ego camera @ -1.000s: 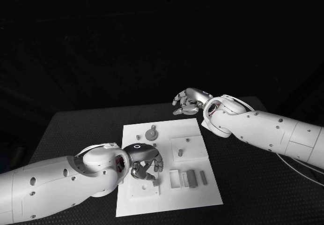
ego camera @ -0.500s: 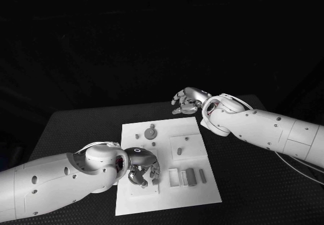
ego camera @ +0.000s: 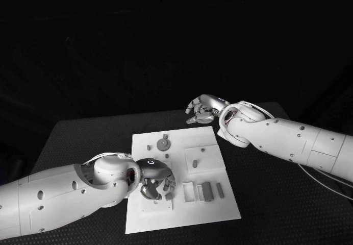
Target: Assemble the parts on the task board
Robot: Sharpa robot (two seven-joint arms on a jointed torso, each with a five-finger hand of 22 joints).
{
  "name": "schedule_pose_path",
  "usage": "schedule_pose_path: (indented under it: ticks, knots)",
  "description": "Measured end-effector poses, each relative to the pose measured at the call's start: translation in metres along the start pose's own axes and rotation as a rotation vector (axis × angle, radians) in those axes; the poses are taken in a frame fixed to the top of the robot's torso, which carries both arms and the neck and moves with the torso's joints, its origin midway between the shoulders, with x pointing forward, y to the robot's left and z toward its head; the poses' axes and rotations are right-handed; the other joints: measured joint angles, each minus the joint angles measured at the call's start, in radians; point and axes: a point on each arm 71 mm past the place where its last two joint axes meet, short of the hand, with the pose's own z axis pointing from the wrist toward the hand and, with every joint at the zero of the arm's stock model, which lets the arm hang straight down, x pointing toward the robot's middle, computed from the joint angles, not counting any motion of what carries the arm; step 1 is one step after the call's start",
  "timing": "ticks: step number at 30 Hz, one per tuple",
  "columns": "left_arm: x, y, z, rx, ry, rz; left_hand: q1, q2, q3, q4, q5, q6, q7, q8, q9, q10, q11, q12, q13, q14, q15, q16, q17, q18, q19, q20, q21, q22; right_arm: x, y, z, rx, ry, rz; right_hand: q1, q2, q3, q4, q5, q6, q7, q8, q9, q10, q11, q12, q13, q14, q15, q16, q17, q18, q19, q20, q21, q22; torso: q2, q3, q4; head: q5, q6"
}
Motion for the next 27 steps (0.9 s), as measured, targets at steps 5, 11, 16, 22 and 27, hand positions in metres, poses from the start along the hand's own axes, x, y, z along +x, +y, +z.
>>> schedule_pose_path:
  ticks: [5,11,16,22,27]
  knots:
    - [-0.001,-0.001,0.002,0.013,-0.015,0.013,-0.01,0.0,0.006,0.0,0.0,-0.003,-0.003,0.005,0.001,0.0,0.0,0.016,0.008,0.001,-0.001,0.007,0.0,0.009,0.009,-0.002,0.0,0.009,0.0,0.0,0.0,0.0,0.001,0.001,0.0,0.0,0.0,0.0,0.0,0.0,0.0,0.0,0.0,0.0,0.0,0.0,-0.001,0.0,0.0,0.0,0.0,0.0,0.0,0.0,0.0,0.0,0.0,0.0002,-0.0002,-0.002,0.0]
    - [0.003,-0.003,0.008,0.028,-0.021,0.029,-0.028,-0.006,0.006,0.0,0.0,-0.003,-0.003,0.012,0.006,0.011,-0.004,0.041,0.02,0.005,-0.004,0.011,0.0,0.016,0.01,-0.002,0.0,0.017,0.0,0.0,0.0,0.0,0.002,0.001,0.0,0.0,0.0,0.0,0.0,0.0,0.0,0.0,0.0,0.0,0.0,0.0,-0.001,0.0,0.0,0.0,0.0,0.0,0.0,0.0,0.0,0.001,0.0,0.0007,-0.001,-0.004,-0.002]
    - [0.006,-0.004,0.011,0.035,-0.023,0.047,-0.033,-0.004,0.003,-0.003,0.0,-0.008,-0.001,0.016,0.007,0.011,-0.004,0.051,0.026,0.005,-0.004,0.012,0.0,0.015,0.013,-0.005,0.0,0.022,0.001,0.0,0.0,0.0,0.003,0.001,-0.004,0.004,0.0,0.0,0.0,-0.001,-0.001,0.0,0.0,0.0,0.0,0.0,-0.001,0.0,0.0,0.0,0.0,0.0,0.0,0.0,0.0,0.001,0.001,0.0007,-0.001,-0.007,-0.004]
    - [0.009,-0.001,0.014,0.032,-0.026,0.069,-0.033,-0.004,-0.003,-0.003,0.0,-0.011,-0.004,0.021,0.009,0.014,-0.007,0.076,0.039,0.008,-0.007,0.015,0.0,0.015,0.013,-0.006,0.0,0.028,0.001,0.0,0.001,0.0,0.004,0.001,-0.004,0.004,0.0,0.0,0.0,-0.002,0.0,0.0,0.0,0.0,0.0,-0.001,-0.001,0.0,0.0,0.0,0.0,0.0,-0.001,0.001,-0.004,0.001,0.001,0.0007,-0.001,-0.009,-0.007]
    - [0.011,0.002,0.015,0.027,-0.028,0.089,-0.033,-0.004,-0.003,-0.003,0.0,-0.018,-0.004,0.031,0.012,0.02,-0.013,0.121,0.064,0.015,-0.015,0.023,0.0,0.015,0.021,-0.013,0.0,0.034,0.001,0.0,0.001,0.0,0.005,0.001,-0.004,0.004,0.0,0.0,0.0,-0.003,0.001,0.0,0.0,0.0,0.0,-0.001,-0.002,0.0,0.0,0.0,0.0,0.0,0.001,0.0,-0.004,0.001,0.001,0.0006,-0.001,-0.01,-0.008]
